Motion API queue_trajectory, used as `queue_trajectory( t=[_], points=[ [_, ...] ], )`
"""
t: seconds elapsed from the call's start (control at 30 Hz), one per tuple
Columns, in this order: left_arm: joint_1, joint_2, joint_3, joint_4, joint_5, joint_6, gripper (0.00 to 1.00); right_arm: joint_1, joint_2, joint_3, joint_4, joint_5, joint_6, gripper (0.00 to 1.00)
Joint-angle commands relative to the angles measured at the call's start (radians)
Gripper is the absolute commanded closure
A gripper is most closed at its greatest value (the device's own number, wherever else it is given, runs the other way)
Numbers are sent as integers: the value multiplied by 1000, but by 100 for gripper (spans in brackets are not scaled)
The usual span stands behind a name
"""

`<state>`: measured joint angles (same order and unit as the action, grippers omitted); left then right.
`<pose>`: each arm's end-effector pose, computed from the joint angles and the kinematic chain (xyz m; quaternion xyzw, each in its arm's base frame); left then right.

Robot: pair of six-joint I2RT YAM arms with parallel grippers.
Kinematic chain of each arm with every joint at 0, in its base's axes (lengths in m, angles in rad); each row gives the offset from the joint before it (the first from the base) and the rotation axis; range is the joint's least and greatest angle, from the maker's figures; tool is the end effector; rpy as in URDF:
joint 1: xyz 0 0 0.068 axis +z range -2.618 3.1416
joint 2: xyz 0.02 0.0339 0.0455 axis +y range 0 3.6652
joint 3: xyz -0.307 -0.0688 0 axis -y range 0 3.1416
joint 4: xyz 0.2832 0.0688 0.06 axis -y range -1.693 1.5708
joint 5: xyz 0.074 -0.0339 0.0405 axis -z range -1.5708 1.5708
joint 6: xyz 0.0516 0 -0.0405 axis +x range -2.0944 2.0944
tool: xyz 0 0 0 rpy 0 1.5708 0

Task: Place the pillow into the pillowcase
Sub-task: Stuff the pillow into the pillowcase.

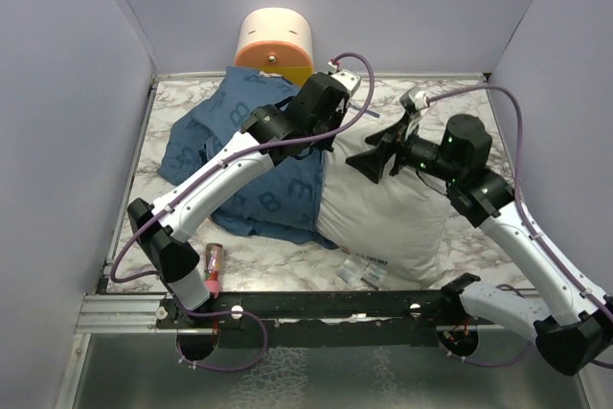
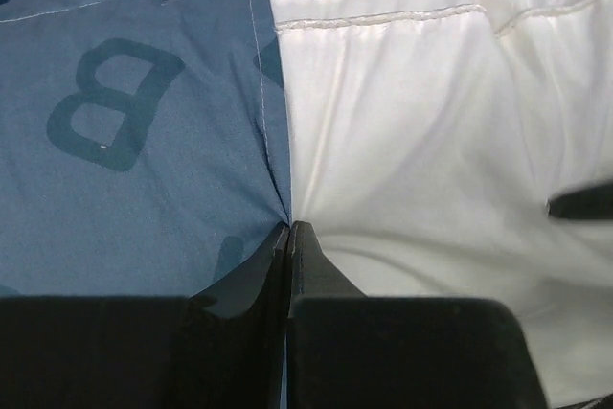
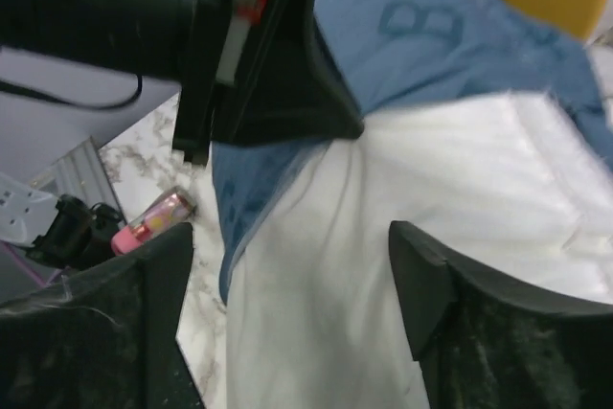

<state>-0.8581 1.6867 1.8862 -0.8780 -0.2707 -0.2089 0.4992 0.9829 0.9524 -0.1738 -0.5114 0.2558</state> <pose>0.2834 -0.3069 0.4557 0.2299 0.8658 -0.1126 0.4300 0.2084 0.1424 0.3962 -0.2496 0.7254 0.4075 0.4955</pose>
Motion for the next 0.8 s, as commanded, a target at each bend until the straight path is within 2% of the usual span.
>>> queue_trajectory(
  t=[0.0,0.03,0.1,0.23,0.33,0.4,0.47,0.5,0.53,0.57,0.6,0.67,0.77],
  points=[
    [17,-115,-79,67,117,5,100,8,133,220,-213,137,-146,11],
    [20,-130,-98,80,128,0,100,2,161,231,-230,158,-157,6],
    [24,-156,-132,108,147,-8,100,-20,208,241,-258,156,-181,3],
    [29,-193,-179,153,183,-31,100,-29,279,251,-310,149,-238,2],
    [31,-210,-203,169,196,-45,100,-28,319,241,-371,96,-279,8],
    [30,-223,-221,183,202,-53,100,-28,324,207,-389,63,-283,24],
    [30,-241,-237,199,200,-65,100,-28,305,167,-380,21,-271,56],
    [30,-255,-241,207,196,-77,100,-27,284,142,-354,-3,-256,69],
    [31,-266,-243,216,195,-93,95,-27,257,116,-319,-22,-234,80],
    [33,-277,-242,220,190,-109,82,-27,228,92,-283,-31,-209,89],
    [34,-290,-238,225,185,-125,69,-27,205,74,-252,-35,-186,94],
    [37,-315,-229,226,172,-150,54,-27,177,55,-220,-34,-161,98],
    [38,-326,-208,188,145,-176,44,-27,163,41,-191,-36,-140,99]
  ],
)
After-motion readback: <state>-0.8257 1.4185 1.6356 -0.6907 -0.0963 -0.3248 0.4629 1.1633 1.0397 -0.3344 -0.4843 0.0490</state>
